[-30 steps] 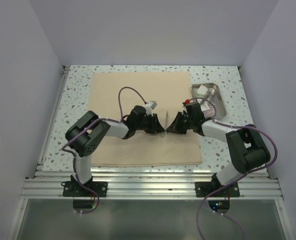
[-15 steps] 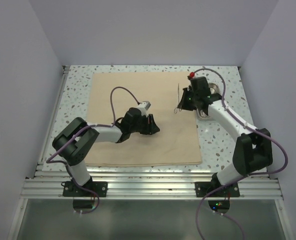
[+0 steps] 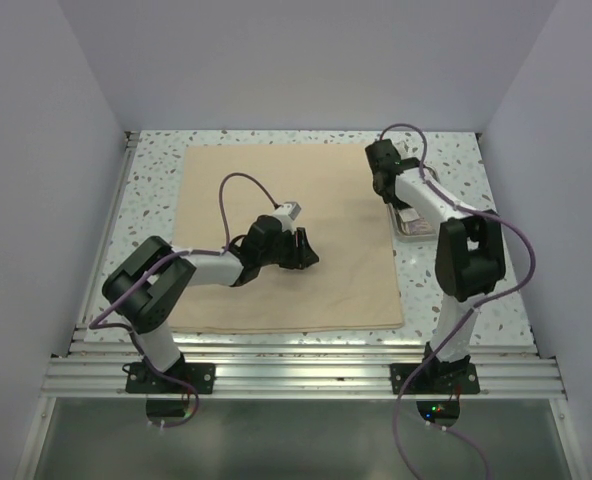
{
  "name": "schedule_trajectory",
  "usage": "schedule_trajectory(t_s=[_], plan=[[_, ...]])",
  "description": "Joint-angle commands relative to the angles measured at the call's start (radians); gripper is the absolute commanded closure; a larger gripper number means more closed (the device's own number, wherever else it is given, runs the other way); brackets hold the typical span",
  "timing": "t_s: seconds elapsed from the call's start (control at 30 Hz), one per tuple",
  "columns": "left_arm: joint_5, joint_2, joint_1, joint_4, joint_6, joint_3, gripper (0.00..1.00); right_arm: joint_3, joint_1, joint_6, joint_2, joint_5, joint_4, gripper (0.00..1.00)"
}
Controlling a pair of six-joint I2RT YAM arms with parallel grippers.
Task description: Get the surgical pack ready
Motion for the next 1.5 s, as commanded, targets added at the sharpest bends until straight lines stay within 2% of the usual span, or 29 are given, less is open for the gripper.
schedule_trajectory(t_s=[0.0, 0.1, 0.23, 0.3, 0.37, 0.63, 0.77, 0.8, 0.87, 0.9, 1.03, 1.1, 1.27, 1.33, 1.47], plan=[[-0.013, -0.05, 0.004, 0.005, 0.032, -0.01, 0.5, 0.025, -0.015, -0.097, 0.075, 0.224, -0.024, 1.0], [-0.016, -0.051, 0.004, 0.002, 0.036, -0.012, 0.5, -0.016, -0.019, -0.164, 0.104, 0.273, 0.129, 1.0], [-0.02, -0.05, 0.004, 0.002, 0.036, -0.009, 0.5, -0.026, -0.035, -0.203, 0.138, 0.286, 0.182, 1.0], [-0.02, -0.042, 0.004, 0.0, 0.038, -0.004, 0.49, -0.007, -0.036, -0.2, 0.171, 0.282, 0.162, 0.99], [-0.017, -0.034, 0.004, 0.0, 0.036, -0.001, 0.49, 0.037, -0.036, -0.177, 0.216, 0.263, 0.128, 0.94], [-0.013, -0.024, 0.004, 0.0, 0.036, 0.002, 0.49, 0.085, -0.036, -0.148, 0.277, 0.223, 0.107, 0.92], [-0.017, -0.02, 0.004, 0.0, 0.038, 0.003, 0.49, 0.136, -0.033, -0.109, 0.299, 0.166, 0.033, 0.85], [-0.016, -0.024, 0.004, 0.0, 0.036, 0.002, 0.49, 0.145, -0.033, -0.095, 0.296, 0.143, 0.012, 0.68], [-0.017, -0.025, 0.004, 0.0, 0.038, 0.002, 0.49, 0.116, -0.03, -0.097, 0.248, 0.086, 0.036, 0.46], [-0.019, -0.025, 0.004, 0.0, 0.038, 0.003, 0.49, 0.099, -0.03, -0.094, 0.227, 0.053, 0.073, 0.41], [-0.025, -0.033, 0.004, -0.001, 0.041, -0.001, 0.49, 0.021, -0.041, -0.069, 0.129, -0.001, 0.127, 0.38], [-0.025, -0.036, 0.004, -0.001, 0.041, -0.001, 0.49, -0.01, -0.061, -0.005, 0.075, -0.026, 0.14, 0.38], [-0.026, -0.04, 0.004, -0.001, 0.044, -0.003, 0.49, -0.108, -0.197, 0.108, -0.038, -0.245, 0.22, 0.38], [-0.029, -0.039, 0.004, -0.001, 0.044, -0.003, 0.49, -0.14, -0.268, 0.129, -0.052, -0.363, 0.245, 0.39], [-0.032, -0.045, 0.002, -0.003, 0.047, -0.001, 0.49, -0.108, -0.349, 0.152, -0.008, -0.461, 0.248, 0.44]])
